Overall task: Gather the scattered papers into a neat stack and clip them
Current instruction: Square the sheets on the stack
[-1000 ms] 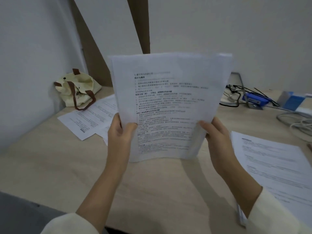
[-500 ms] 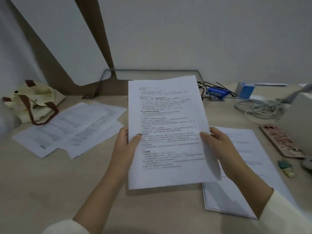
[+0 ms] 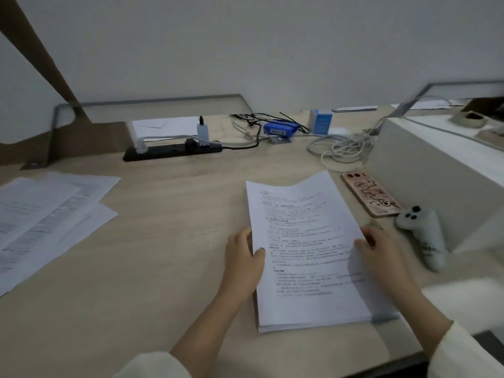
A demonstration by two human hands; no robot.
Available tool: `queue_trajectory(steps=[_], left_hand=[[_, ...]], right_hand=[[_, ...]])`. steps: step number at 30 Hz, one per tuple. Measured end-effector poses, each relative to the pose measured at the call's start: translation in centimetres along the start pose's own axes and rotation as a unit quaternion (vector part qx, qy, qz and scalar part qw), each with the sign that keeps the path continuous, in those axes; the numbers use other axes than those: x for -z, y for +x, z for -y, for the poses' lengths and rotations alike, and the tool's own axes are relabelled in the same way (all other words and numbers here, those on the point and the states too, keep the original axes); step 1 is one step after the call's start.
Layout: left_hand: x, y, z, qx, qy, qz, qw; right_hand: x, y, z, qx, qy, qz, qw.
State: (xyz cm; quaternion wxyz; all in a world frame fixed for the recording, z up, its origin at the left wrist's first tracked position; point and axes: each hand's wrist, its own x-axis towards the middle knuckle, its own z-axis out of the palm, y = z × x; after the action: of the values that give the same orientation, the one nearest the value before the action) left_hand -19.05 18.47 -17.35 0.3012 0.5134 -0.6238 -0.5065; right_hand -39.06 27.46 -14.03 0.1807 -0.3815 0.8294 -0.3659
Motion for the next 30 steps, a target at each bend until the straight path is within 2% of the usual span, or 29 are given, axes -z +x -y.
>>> queue_trajectory(steps=[2,6,11,19,24,26,28,30], left_hand=[[-0.6,-0.5,-0.3,-0.007,0.018,0.014,1.000],[-0.6,-0.8,-0.3,-0.016,0.061,0.042,0.997],[2.2,0.2,0.7,-0.014,0.075,-0.006,0.997],[11.4,0.8,3.2,0.021,0.035,-0.109,0.993],[15.8,0.5,4.0,0.005,0.059,-0.101,0.993],[17.7,0.3,4.5,-0.019,0.090,-0.100,0.991],[20.7,0.3,5.6,-0.026,0.149,-0.152,0.977],[24.6,0.4,6.8,-0.010,0.243,-0.220,0.945]], right_hand=[[-0.4,0.0,-0.3,-0.001,-0.037,-0.001,0.999],[-1.1,-0.2,0.1,-0.010,-0.024,0.041,0.999],[-3.7,0.3,2.0,0.016,-0.010,0.077,0.997],[-11.0,-0.5,8.0,0.085,-0.016,0.177,0.980],[-13.1,-1.2,10.2,0.103,-0.038,0.194,0.975],[-13.0,-1.2,10.9,0.113,-0.053,0.181,0.976],[-12.8,-1.2,12.0,0.135,-0.060,0.165,0.975],[-12.9,-1.2,13.5,0.153,-0.051,0.175,0.971]])
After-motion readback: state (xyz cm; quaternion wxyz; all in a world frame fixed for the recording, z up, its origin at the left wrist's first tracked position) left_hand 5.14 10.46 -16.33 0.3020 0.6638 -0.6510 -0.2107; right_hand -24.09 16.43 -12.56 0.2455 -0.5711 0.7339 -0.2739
